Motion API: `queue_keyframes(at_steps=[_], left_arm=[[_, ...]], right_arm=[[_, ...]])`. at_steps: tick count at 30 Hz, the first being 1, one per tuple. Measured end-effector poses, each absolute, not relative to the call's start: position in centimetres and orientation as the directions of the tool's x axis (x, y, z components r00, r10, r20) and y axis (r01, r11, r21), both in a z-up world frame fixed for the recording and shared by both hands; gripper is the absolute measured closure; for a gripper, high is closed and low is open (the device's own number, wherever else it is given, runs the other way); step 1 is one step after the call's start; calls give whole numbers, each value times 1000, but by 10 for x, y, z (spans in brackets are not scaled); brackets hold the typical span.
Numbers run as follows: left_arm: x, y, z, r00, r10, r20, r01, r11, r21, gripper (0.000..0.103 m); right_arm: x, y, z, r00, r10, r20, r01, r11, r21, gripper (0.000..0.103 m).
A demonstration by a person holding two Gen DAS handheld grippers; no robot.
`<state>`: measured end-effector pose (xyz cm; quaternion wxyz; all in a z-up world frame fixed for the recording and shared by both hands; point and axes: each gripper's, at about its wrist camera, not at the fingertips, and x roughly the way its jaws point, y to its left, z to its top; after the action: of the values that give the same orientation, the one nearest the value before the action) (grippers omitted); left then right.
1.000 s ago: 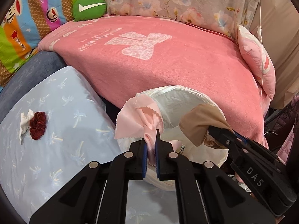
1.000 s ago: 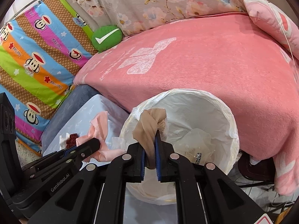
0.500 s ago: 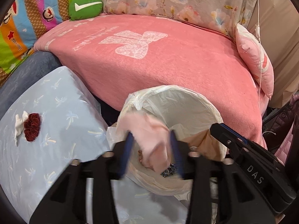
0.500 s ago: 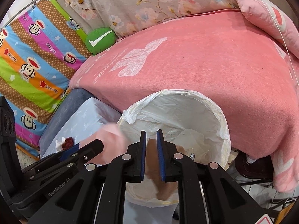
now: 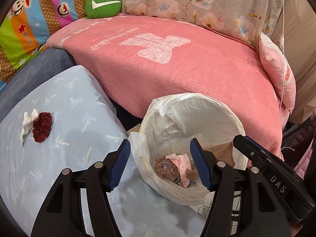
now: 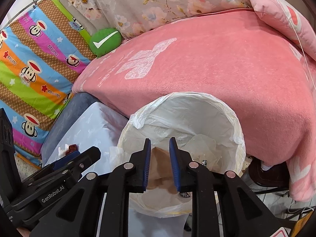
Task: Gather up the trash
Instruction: 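Open the left gripper to drop the pink cloth while the right drops the stocking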
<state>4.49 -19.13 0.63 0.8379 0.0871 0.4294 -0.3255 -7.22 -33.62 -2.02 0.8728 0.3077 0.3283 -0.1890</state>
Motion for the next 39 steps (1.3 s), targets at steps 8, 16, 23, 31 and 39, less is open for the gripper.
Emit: queue_keyframes(at_steps=[8,16,23,31,39], left_arm=[[49,-178,6,428,-465,-775,601,787,-140,42],[51,-166,0,426,-464,-776,594,791,-147,42],[40,-162,-2,406,-508,-760,667,733,-133,42],[15,-184,0,366,-586,-723,777,620,-110,42],[1,-212,-2,314,-627,-713,833,543,-110,43]], right_arm=[[-65,-324,-33,690,-101,-717,519,759,393,82],[-62,-318,-39,688,-97,-719,515,763,390,79],[-57,-326,-31,703,-74,-707,506,751,425,78],[-55,-337,-19,719,-44,-694,495,732,467,77],[-56,-348,-9,734,14,-679,479,698,532,71]])
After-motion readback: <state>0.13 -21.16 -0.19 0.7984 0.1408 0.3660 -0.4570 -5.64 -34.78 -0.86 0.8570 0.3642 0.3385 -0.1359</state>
